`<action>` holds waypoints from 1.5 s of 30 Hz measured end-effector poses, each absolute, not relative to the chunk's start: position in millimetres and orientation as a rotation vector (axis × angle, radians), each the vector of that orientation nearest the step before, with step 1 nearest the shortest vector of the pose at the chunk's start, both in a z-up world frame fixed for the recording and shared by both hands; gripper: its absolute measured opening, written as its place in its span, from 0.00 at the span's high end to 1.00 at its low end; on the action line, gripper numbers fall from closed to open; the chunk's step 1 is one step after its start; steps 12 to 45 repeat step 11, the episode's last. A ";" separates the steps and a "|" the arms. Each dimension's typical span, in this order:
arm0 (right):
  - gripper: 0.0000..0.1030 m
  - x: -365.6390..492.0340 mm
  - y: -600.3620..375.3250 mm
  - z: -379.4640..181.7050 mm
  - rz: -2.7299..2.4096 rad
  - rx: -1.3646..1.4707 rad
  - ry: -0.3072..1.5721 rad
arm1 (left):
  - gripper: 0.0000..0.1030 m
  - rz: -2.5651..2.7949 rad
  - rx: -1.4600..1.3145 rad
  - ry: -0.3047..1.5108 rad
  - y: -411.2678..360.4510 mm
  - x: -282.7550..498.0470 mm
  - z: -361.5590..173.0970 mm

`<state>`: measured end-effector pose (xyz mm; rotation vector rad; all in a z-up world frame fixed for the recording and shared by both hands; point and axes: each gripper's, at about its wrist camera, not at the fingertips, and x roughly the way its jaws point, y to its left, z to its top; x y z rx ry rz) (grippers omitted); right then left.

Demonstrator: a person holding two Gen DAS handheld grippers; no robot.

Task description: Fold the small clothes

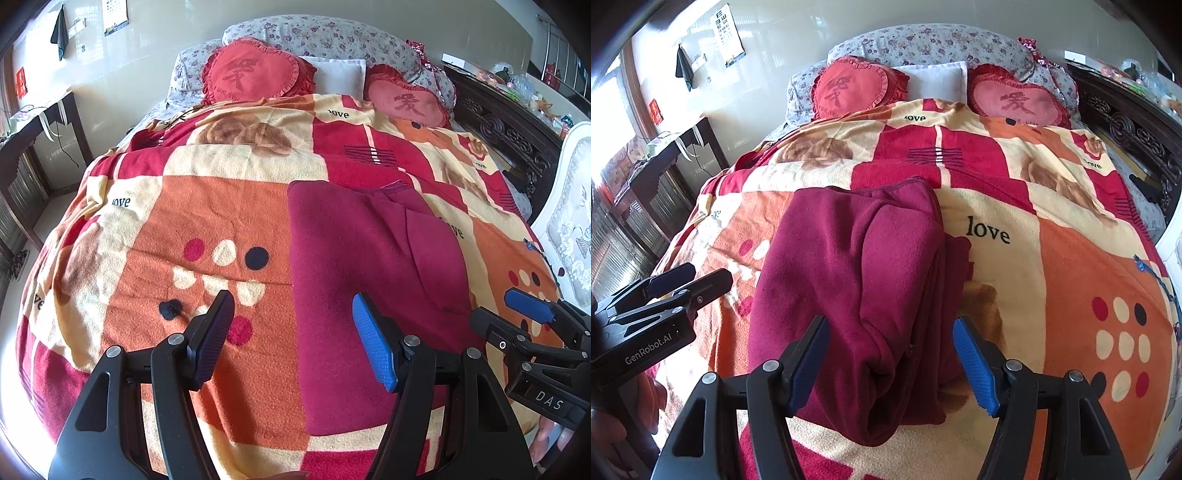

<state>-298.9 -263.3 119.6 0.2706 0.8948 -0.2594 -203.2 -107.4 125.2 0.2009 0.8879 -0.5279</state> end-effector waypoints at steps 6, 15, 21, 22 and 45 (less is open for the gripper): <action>0.35 -296.3 -265.7 115.8 -0.257 0.276 0.907 | 0.35 -0.533 0.199 0.868 -107.9 -202.6 122.0; 0.35 -296.3 -272.9 111.9 -0.252 0.288 0.905 | 0.35 -0.514 0.190 0.880 -100.4 -189.9 115.8; 0.35 -296.3 -272.9 111.9 -0.252 0.288 0.905 | 0.35 -0.514 0.190 0.880 -100.4 -189.9 115.8; 0.35 -296.3 -272.9 111.9 -0.252 0.288 0.905 | 0.35 -0.514 0.190 0.880 -100.4 -189.9 115.8; 0.35 -296.3 -272.9 111.9 -0.252 0.288 0.905 | 0.35 -0.514 0.190 0.880 -100.4 -189.9 115.8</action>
